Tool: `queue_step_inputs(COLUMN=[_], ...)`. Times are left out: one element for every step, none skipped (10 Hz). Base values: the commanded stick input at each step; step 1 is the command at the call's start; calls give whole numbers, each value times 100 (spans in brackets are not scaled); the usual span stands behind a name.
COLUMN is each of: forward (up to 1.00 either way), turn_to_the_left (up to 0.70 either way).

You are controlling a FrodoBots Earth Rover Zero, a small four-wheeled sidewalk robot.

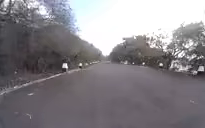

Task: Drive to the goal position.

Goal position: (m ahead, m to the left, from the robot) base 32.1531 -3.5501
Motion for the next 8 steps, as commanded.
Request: queue_step_inputs(forward=[68,68,68,68,68,69,68,69], turn_to_the_left=[7,12,21,30,26,12,0,0])
